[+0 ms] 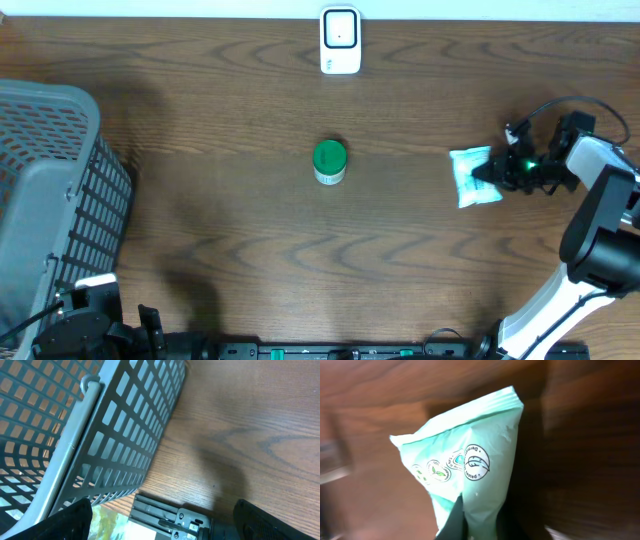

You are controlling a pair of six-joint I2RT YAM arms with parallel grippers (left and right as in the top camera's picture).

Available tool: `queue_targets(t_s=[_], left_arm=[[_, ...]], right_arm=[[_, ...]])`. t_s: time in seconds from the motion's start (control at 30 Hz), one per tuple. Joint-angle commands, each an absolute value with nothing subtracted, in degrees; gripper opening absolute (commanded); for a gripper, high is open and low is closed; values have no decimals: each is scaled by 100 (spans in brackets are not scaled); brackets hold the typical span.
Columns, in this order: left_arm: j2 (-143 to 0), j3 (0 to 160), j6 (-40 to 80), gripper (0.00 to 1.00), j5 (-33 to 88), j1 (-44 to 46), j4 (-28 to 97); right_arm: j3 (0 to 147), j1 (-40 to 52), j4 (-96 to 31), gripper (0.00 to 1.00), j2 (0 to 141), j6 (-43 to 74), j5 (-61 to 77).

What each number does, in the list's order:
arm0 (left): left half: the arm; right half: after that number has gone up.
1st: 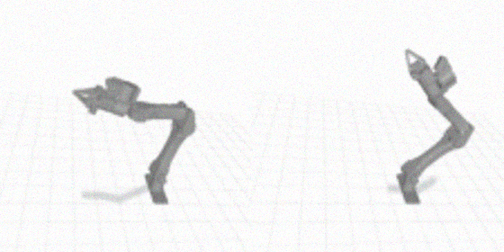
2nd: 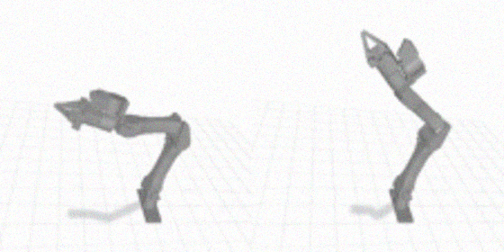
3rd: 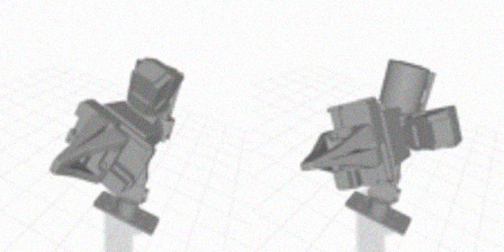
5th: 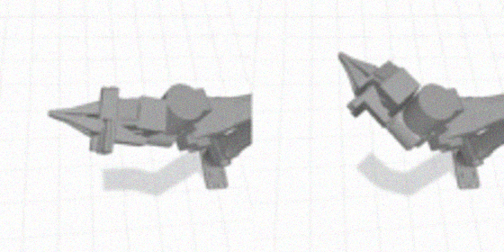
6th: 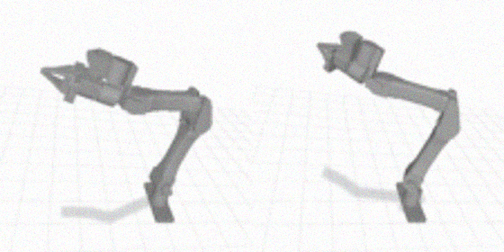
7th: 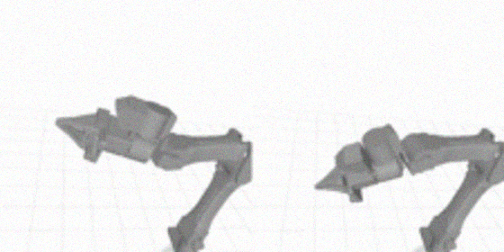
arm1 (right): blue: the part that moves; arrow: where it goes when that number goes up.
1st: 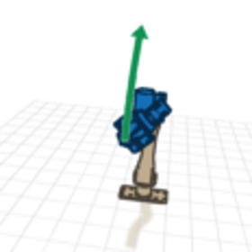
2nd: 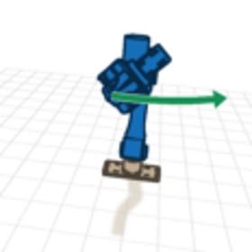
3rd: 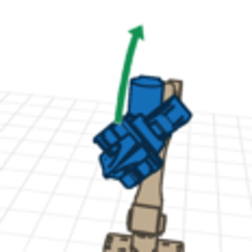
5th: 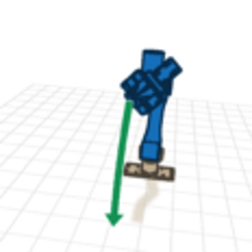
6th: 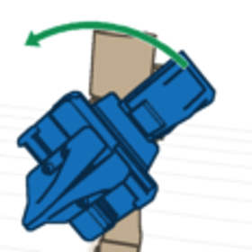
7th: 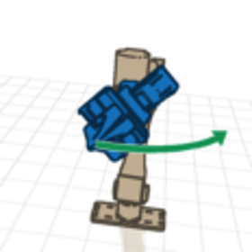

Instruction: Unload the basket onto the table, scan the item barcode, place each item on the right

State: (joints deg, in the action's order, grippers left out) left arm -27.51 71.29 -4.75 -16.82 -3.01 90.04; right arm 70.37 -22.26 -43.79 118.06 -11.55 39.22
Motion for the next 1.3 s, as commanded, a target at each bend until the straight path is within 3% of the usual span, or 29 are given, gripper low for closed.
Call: queue_targets(t_s=[0.0,0.3,0.53,0.63,0.87,0.93,1.07,1.27], left_arm=[[-2718,7142,-510,90,-1717,-331,9021],[-2718,7142,-510,90,-1717,-331,9021],[-2718,7142,-510,90,-1717,-331,9021],[-2718,7142,-510,90,-1717,-331,9021],[-2718,7142,-510,90,-1717,-331,9021],[-2718,7142,-510,90,-1717,-331,9021],[-2718,7142,-510,90,-1717,-331,9021],[-2718,7142,-510,90,-1717,-331,9021]], right_arm=[[6646,-2132,-4659,1,12311,-1763,4086],[6820,-2078,-5242,2,10425,-1592,4313],[6820,-1288,-5039,1,8868,-150,2029],[6818,-427,-5026,2,8503,910,-309],[6810,1706,-5343,1,8729,3173,-4945],[6810,2091,-5472,1,8890,3465,-5734],[6807,2648,-5542,1,9426,3297,-6530],[6803,3295,-5603,1,10704,3079,-6613]])
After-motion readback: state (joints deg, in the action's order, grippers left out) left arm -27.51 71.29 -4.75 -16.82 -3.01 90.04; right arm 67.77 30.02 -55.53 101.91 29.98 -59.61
